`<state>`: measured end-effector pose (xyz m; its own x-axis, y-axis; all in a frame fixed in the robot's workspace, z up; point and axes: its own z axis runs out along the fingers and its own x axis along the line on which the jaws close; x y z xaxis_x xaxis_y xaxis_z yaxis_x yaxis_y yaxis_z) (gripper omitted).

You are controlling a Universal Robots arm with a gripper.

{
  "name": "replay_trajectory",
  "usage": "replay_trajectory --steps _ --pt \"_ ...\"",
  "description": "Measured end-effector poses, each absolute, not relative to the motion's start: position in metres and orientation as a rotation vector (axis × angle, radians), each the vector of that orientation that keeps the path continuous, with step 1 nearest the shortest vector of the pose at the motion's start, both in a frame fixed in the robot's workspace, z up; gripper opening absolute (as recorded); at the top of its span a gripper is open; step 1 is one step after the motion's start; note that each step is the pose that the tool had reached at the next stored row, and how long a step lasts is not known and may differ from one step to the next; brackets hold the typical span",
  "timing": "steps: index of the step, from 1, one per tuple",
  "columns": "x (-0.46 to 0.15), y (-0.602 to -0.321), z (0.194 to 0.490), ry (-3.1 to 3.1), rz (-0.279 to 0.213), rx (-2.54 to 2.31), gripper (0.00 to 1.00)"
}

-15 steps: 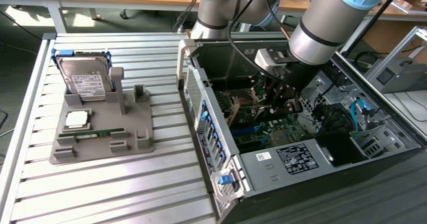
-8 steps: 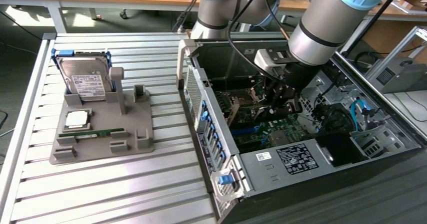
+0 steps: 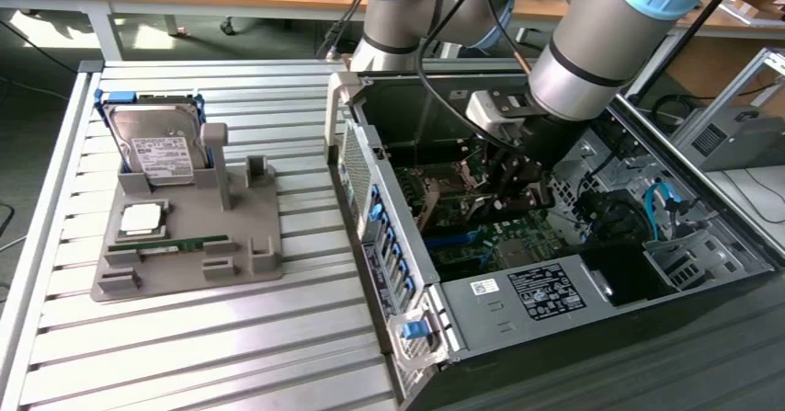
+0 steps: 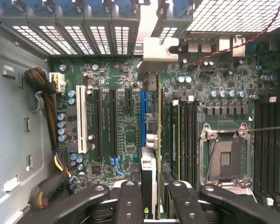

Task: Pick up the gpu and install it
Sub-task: 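Insert the gpu into the slot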

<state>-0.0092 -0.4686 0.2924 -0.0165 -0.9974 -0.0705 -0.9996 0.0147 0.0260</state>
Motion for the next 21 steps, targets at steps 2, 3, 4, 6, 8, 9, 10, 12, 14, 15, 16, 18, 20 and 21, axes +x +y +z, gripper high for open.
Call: replay_trajectory --steps 2,3,4,6,8,9,10,12,14,15,16,18,20,21 --pt "-0.0098 -0.4687 0.2922 2.215 0.106 -2.18 0.27" --pt "-0.0102 -0.4688 0.2921 2.215 0.106 -2.18 0.27" --pt "-0.0106 -0.4689 0.292 2.215 0.106 -2.18 0.27" --pt "-0.0111 -0.469 0.2919 2.215 0.106 -2.18 0.27" --pt "-0.0114 -0.469 0.2918 2.215 0.106 -2.18 0.27" --pt "-0.0115 -0.4691 0.2917 2.215 0.106 -2.18 0.27" --pt "-0.0117 -0.4691 0.2917 2.215 0.106 -2.18 0.27" --pt "-0.0125 -0.4693 0.2914 2.215 0.106 -2.18 0.27" --pt "-0.0132 -0.4696 0.2912 2.215 0.106 -2.18 0.27" --pt "-0.0133 -0.4696 0.2911 2.215 0.106 -2.18 0.27" --pt "-0.0135 -0.4697 0.291 2.215 0.106 -2.18 0.27" --pt "-0.0138 -0.4697 0.291 2.215 0.106 -2.18 0.27" --pt "-0.014 -0.4698 0.2909 2.215 0.106 -2.18 0.27" --pt "-0.0141 -0.4698 0.2909 2.215 0.106 -2.18 0.27"
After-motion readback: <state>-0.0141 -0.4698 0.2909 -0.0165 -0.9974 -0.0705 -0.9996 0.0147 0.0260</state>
